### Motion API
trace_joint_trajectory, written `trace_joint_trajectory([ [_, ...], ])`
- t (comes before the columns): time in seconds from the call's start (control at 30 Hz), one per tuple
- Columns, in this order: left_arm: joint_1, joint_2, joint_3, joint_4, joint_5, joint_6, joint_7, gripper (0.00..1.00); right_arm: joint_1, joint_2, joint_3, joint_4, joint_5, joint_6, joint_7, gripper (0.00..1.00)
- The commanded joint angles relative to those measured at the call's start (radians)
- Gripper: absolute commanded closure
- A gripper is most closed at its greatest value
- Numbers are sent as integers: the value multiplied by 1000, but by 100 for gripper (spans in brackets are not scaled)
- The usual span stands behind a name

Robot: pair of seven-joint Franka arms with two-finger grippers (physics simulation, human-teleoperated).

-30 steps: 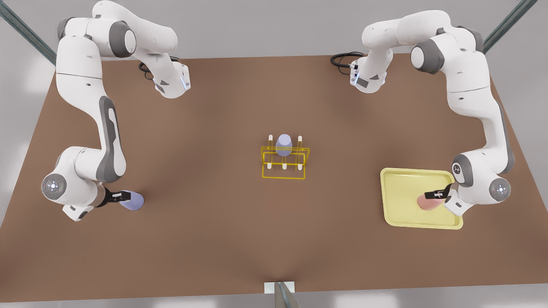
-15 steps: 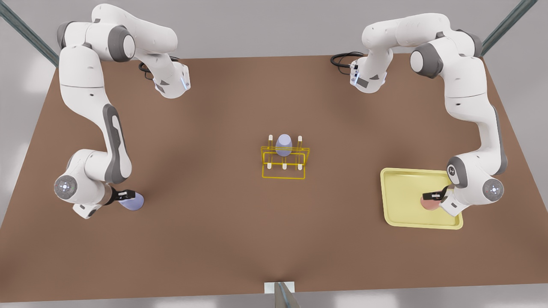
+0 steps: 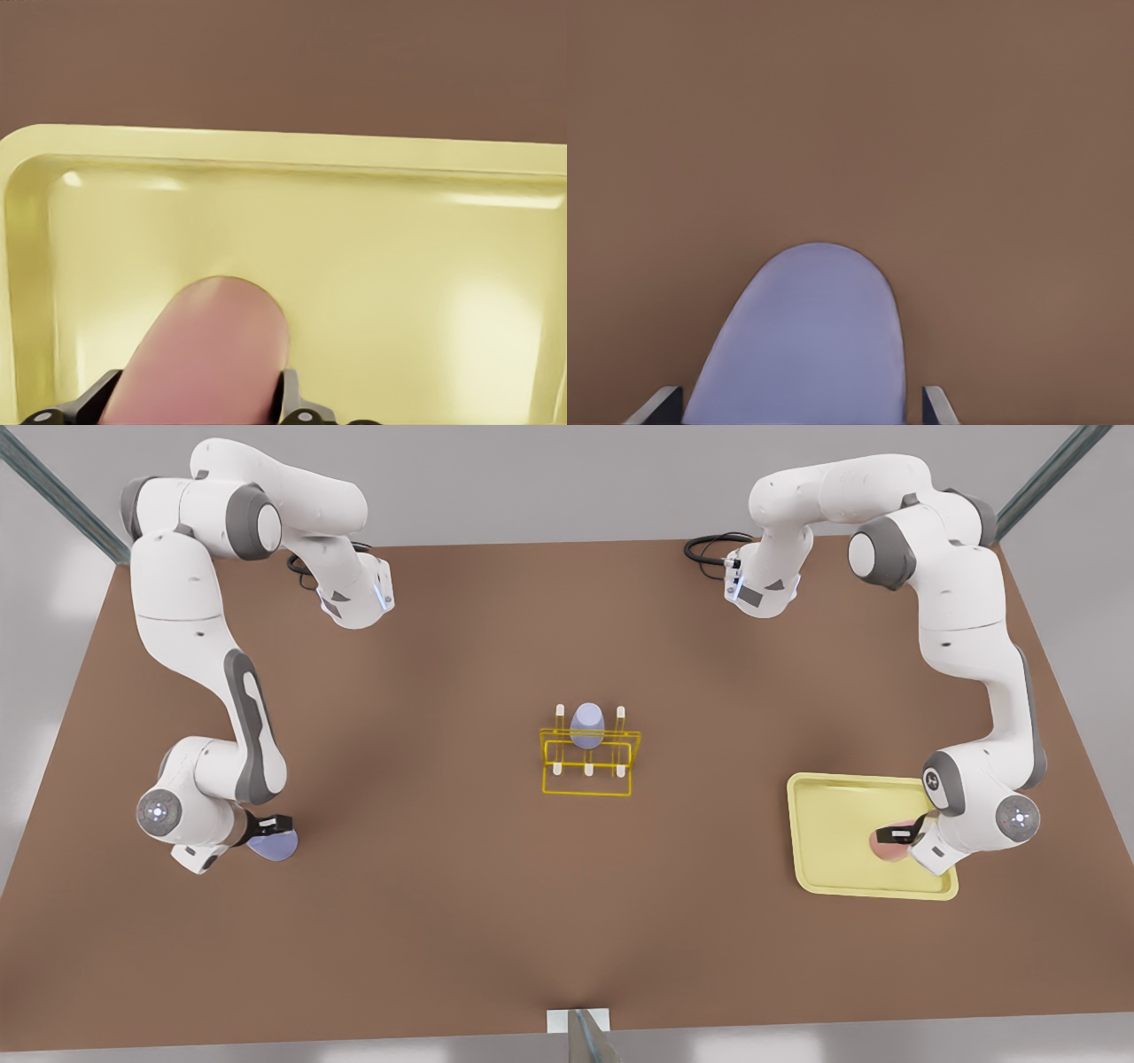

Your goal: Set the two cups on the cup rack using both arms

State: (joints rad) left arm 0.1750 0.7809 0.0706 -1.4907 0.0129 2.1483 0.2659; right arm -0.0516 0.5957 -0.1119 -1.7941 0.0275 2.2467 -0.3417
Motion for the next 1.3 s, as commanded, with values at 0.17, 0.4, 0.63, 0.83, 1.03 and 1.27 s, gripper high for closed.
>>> trace_joint_trajectory([
  [0.17, 3, -8, -2, 0, 1, 1, 18, 17, -1, 3, 0, -11, 2, 10, -19, 0],
  [0.4, -3, -38, -15, -2, -2, -36, -45, 17, -1, 3, 0, -10, 3, 8, -17, 13],
  [0.63, -46, -104, -195, 87, 2, -297, -404, 17, -1, -13, 6, 2, 35, -4, -20, 13],
  [0.83, -199, -117, -388, 159, 4, -334, -1066, 17, 4, 16, 6, 12, 38, 7, -36, 13],
  [1.03, -373, -115, -469, 219, -1, -410, -1419, 17, 6, 24, 5, 12, 40, 7, -36, 14],
  [1.27, -414, -117, -512, 188, -1, -478, -1452, 17, 3, 16, 18, 12, 40, -3, -34, 16],
])
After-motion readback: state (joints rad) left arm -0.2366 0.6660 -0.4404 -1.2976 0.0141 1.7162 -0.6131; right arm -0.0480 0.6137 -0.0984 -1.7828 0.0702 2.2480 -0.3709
